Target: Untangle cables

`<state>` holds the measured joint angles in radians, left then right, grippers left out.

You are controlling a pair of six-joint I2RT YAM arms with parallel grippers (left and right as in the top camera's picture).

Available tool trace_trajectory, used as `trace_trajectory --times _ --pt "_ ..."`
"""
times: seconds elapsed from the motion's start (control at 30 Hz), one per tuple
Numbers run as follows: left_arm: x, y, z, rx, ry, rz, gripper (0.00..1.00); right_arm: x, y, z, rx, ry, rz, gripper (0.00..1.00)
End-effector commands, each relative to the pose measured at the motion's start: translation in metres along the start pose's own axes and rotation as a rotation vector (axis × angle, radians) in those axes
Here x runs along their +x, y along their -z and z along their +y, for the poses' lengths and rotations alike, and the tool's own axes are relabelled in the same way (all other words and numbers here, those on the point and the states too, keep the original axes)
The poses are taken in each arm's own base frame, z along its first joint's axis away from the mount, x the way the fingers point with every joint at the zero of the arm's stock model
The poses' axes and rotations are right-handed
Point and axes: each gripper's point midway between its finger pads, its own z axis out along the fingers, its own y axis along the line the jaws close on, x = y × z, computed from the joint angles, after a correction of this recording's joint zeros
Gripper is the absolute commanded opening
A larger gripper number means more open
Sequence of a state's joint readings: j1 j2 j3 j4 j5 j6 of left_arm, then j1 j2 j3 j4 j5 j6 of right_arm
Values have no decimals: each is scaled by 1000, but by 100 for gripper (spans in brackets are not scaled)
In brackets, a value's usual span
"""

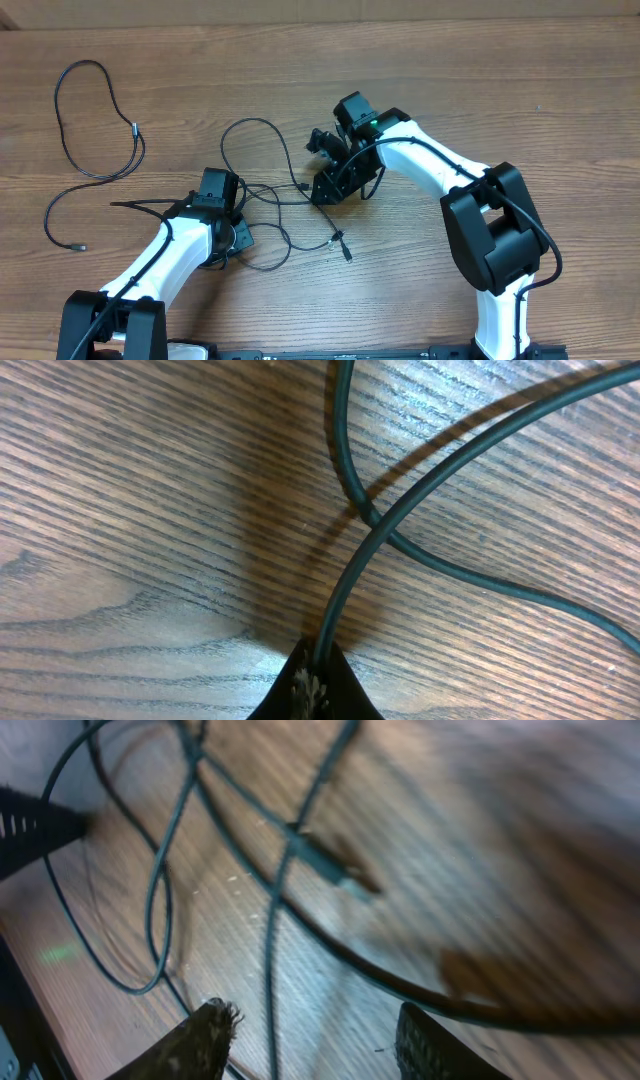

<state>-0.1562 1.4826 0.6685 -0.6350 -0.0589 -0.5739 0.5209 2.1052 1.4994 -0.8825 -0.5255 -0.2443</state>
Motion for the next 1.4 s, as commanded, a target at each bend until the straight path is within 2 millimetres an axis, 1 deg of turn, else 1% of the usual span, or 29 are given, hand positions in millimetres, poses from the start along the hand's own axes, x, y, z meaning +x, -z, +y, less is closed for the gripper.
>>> trace_trajectory --times 0.0,0.17,0.27,0.3,0.37,0.4,0.53,0.6,0.67,0.73,0.8,0.87,0.93,1.03,1.1,1.13,1.2,1.27,1.37 --pt "5 -9 9 -45 -7 21 5 6 -8 -1 44 56 30 49" --pt "5 -9 9 -44 -7 20 4 10 -17 8 77 90 64 37" --pt "5 -9 8 -36 -7 21 4 12 -21 10 101 107 78 33" --pt "4 -9 7 -34 -7 20 5 12 -22 11 108 113 82 30" --pt "1 -8 7 -33 -25 9 4 12 -23 11 117 121 82 15" --pt "-2 -6 5 -28 -35 0 4 11 -24 12 117 124 80 12" --pt "-20 10 -5 12 -56 -72 4 10 -24 13 117 128 75 10" --pt "-31 24 -13 48 -59 -119 4 10 -24 12 117 129 74 10" --pt "-44 44 -22 96 -58 -175 4 9 -24 12 118 130 72 9" --pt "-57 68 -36 172 -68 -237 4 8 -24 12 119 132 69 9" --pt "-70 100 -50 258 -77 -311 4 8 -24 11 126 132 69 9" --pt "-82 132 -59 323 -81 -392 4 8 -24 11 126 132 69 10" --pt "-93 166 -64 377 -78 -487 4 8 -24 11 126 132 69 11" --pt "-102 209 -71 467 -82 -606 4 7 -24 11 127 135 64 12" --pt "-102 225 -74 512 -88 -647 4 6 -24 8 140 137 61 13" --pt "-101 230 -74 522 -90 -658 4 5 -24 6 157 139 60 12" --pt "-97 229 -71 515 -90 -648 4 4 -22 0 191 141 59 12" --pt "-90 219 -67 491 -90 -603 4 3 -22 -4 215 140 56 12" --pt "-77 196 -60 436 -90 -508 4 0 -22 -5 219 133 45 12"
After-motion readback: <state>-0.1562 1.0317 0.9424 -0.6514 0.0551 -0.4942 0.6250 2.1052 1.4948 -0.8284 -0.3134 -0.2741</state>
